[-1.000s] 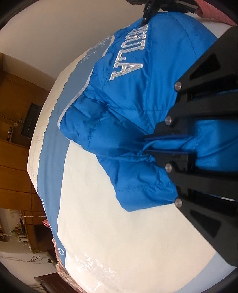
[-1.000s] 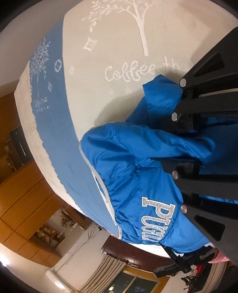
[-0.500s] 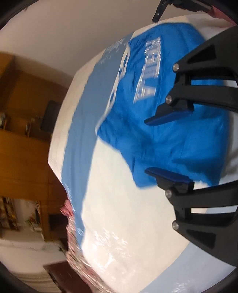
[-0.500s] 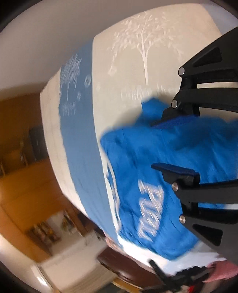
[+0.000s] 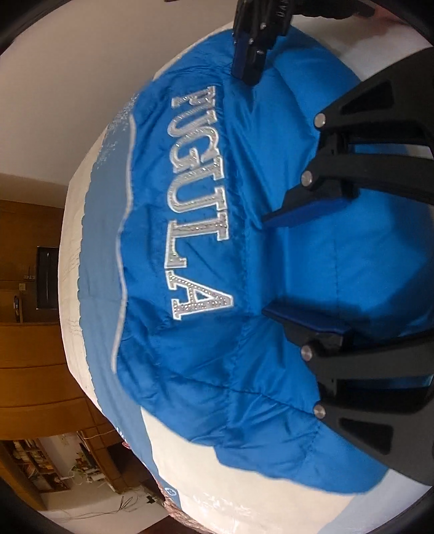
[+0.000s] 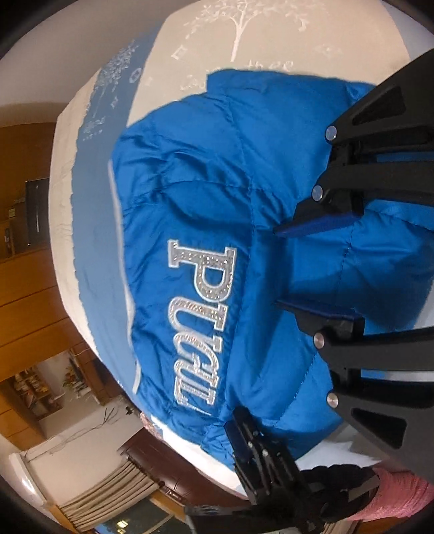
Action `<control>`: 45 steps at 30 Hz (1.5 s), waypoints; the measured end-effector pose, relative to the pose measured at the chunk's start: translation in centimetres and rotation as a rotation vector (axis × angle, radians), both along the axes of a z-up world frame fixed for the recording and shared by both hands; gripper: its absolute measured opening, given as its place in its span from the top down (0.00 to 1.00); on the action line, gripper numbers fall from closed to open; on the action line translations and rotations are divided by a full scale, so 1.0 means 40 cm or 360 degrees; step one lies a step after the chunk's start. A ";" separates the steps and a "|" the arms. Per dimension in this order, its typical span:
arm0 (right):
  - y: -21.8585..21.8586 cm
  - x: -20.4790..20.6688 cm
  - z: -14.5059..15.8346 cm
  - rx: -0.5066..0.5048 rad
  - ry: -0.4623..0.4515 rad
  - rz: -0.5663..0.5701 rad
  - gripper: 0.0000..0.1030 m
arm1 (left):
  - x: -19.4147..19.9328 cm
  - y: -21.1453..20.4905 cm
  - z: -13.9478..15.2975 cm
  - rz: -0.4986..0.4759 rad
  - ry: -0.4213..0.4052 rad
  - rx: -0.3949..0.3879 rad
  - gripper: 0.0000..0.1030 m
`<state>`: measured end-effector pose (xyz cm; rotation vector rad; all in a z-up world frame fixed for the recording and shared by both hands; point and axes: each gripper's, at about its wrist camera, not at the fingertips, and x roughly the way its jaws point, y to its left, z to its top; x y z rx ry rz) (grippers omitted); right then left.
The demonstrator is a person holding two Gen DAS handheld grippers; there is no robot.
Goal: Fold large clothes
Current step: 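Release the hem with both grippers and press the folded jacket flat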
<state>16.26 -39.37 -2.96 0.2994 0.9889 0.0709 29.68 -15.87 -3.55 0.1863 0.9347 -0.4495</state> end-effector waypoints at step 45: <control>0.054 -0.029 -0.015 -0.0033 0.0026 0.0035 0.66 | -0.061 -0.006 0.000 0.0038 -0.0038 0.0056 0.53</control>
